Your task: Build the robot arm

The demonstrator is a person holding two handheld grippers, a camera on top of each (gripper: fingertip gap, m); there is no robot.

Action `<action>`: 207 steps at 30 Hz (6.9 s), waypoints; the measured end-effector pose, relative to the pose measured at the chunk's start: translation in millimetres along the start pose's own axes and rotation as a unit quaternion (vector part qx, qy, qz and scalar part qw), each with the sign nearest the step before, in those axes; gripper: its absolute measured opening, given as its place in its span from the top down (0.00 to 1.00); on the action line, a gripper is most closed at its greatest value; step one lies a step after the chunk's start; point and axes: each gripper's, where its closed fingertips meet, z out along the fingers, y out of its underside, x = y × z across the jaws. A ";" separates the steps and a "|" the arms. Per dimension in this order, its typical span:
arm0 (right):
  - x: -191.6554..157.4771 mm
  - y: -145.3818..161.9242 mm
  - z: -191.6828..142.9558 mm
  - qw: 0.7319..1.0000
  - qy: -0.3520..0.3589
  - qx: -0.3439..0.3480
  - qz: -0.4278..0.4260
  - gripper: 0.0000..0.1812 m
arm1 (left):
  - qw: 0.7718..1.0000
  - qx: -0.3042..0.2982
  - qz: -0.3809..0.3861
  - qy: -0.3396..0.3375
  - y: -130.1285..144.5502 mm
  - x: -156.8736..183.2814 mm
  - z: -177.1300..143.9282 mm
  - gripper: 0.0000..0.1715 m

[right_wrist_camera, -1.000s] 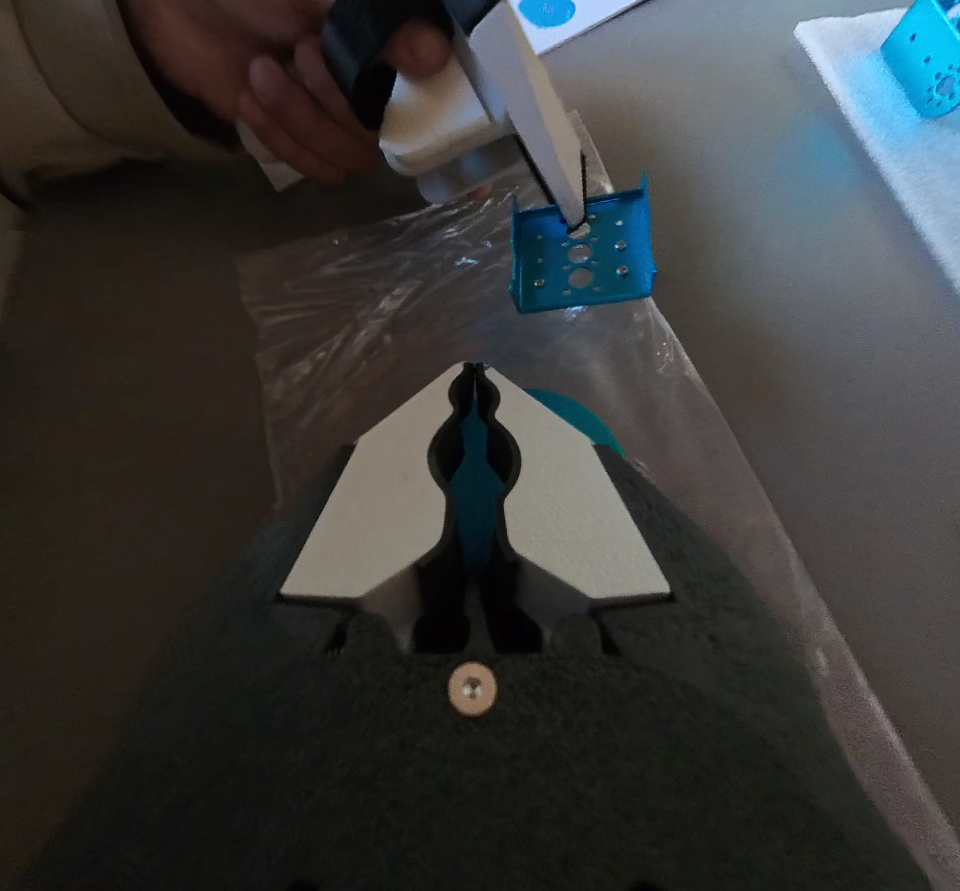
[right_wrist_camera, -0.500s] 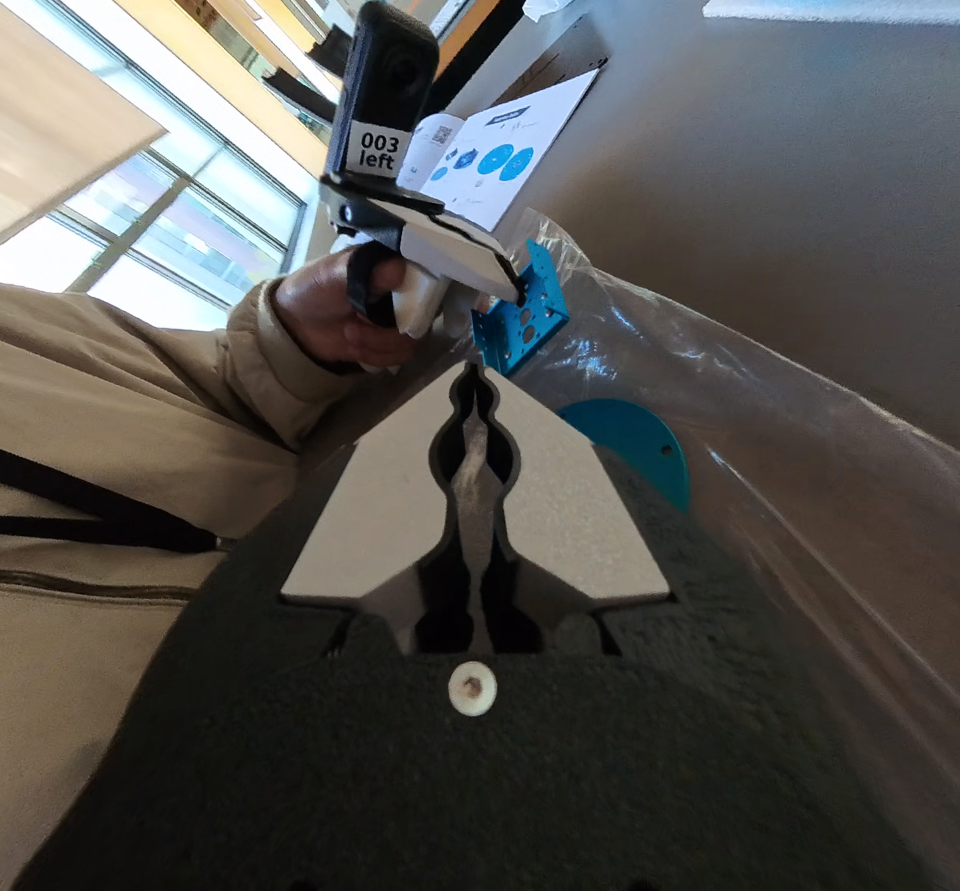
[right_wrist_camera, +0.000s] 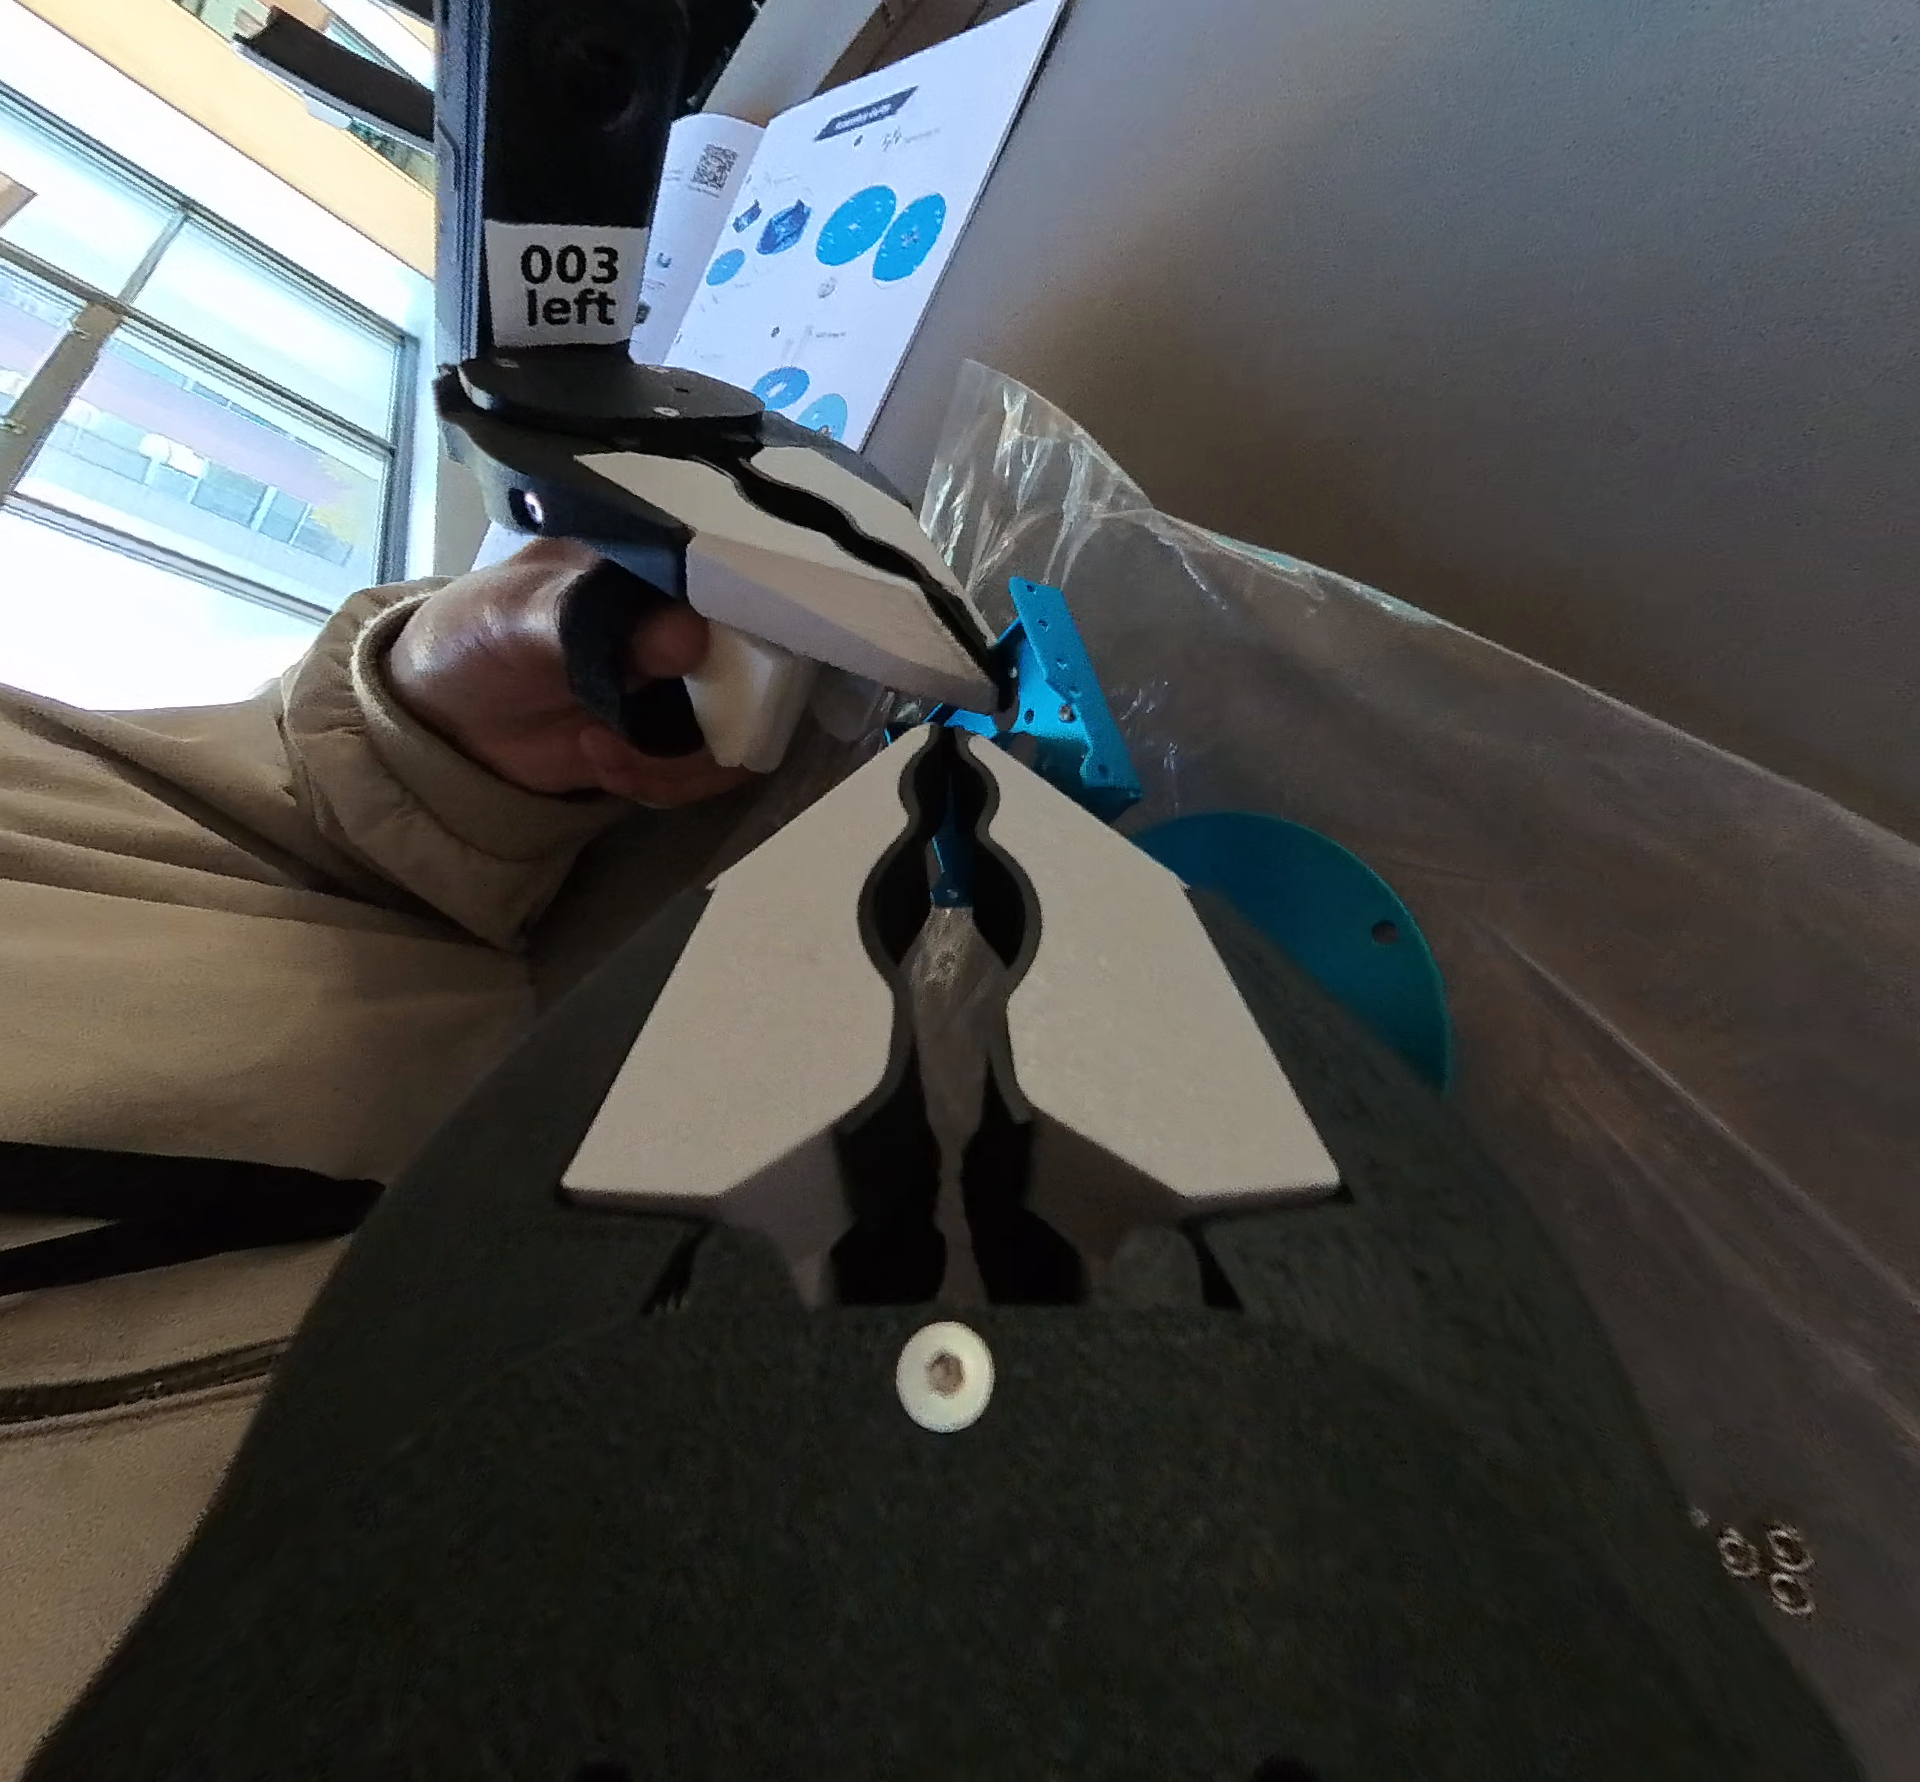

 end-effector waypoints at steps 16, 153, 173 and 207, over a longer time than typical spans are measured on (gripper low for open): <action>1.3 2.2 4.4 1.000 0.013 -0.024 -0.008 1.00 | 1.000 0.001 0.012 -0.019 -1.2 -4.6 -1.2 0.99; 66.3 30.2 -98.0 0.927 0.253 0.043 -0.273 0.99 | 1.000 -0.003 -0.020 0.014 -0.2 0.3 -0.3 0.99; -5.1 0.4 -14.0 0.934 0.146 0.092 -0.314 0.99 | 0.998 -0.029 -0.022 0.042 12.1 13.3 7.9 0.99; -6.2 6.8 -20.2 0.945 0.104 0.078 -0.301 0.99 | 0.997 -0.015 -0.050 0.056 5.5 11.7 2.8 0.99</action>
